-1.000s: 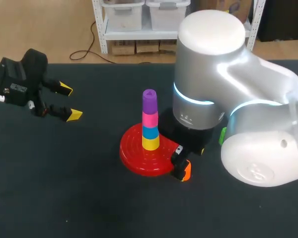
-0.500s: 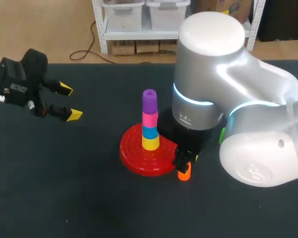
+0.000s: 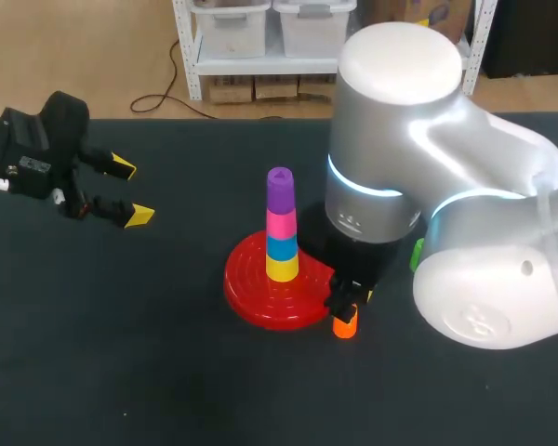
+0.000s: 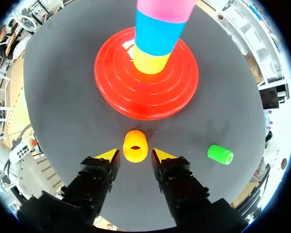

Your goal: Pick up and stack the cylinders on the red base in this order: pink,purple,orange,green

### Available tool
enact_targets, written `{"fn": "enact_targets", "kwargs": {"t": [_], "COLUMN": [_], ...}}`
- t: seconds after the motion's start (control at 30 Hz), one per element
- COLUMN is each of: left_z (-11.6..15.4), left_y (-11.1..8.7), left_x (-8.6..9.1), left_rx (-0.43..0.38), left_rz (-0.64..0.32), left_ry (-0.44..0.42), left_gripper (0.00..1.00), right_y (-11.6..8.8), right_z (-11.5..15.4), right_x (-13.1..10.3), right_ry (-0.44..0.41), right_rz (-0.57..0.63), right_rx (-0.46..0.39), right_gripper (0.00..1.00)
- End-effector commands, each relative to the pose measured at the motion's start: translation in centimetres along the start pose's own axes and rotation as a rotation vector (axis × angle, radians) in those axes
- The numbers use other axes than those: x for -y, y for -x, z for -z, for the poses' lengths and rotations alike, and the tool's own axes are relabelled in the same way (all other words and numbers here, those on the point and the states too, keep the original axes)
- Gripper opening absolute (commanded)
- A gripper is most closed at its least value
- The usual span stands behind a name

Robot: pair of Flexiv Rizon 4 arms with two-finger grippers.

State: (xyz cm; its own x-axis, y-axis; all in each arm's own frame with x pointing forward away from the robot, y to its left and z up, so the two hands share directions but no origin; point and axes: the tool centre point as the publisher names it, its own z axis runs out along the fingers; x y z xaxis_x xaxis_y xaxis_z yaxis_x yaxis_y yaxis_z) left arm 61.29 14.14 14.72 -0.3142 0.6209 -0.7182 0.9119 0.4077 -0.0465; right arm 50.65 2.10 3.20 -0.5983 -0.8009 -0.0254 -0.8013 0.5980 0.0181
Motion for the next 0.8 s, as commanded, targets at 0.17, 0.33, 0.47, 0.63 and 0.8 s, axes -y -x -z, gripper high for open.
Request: {"fn": "enact_targets", "kwargs": {"t": [0.17, 0.33, 0.47, 0.63, 0.8], "left_z": [-0.05, -0.05, -0.05, -0.05, -0.05], "left_y": [0.08, 0.08, 0.08, 0.08, 0.08], "left_x": [-0.09, -0.09, -0.09, -0.09, -0.09], "left_rx": [-0.006, -0.006, -0.006, -0.006, -0.006], "left_rz": [0.001, 0.001, 0.001, 0.001, 0.001], "left_ry": [-0.001, -0.001, -0.001, -0.001, -0.001], "left_gripper": [1.0, 1.0, 1.0, 1.0, 1.0], "right_y": [-0.18, -0.2, -0.05, 0.2, 0.38], "right_z": [-0.22, -0.31, -0.38, -0.38, -0.38], "right_x": [0.01, -0.01, -0.11, -0.12, -0.1], "right_ry": [-0.004, -0.003, -0.003, -0.002, -0.004], "right_rz": [-0.002, -0.002, 0.001, 0.002, 0.006], "right_rx": [0.004, 0.006, 0.009, 0.013, 0.016], "right_gripper": [0.42, 0.42, 0.42, 0.41, 0.41]}}
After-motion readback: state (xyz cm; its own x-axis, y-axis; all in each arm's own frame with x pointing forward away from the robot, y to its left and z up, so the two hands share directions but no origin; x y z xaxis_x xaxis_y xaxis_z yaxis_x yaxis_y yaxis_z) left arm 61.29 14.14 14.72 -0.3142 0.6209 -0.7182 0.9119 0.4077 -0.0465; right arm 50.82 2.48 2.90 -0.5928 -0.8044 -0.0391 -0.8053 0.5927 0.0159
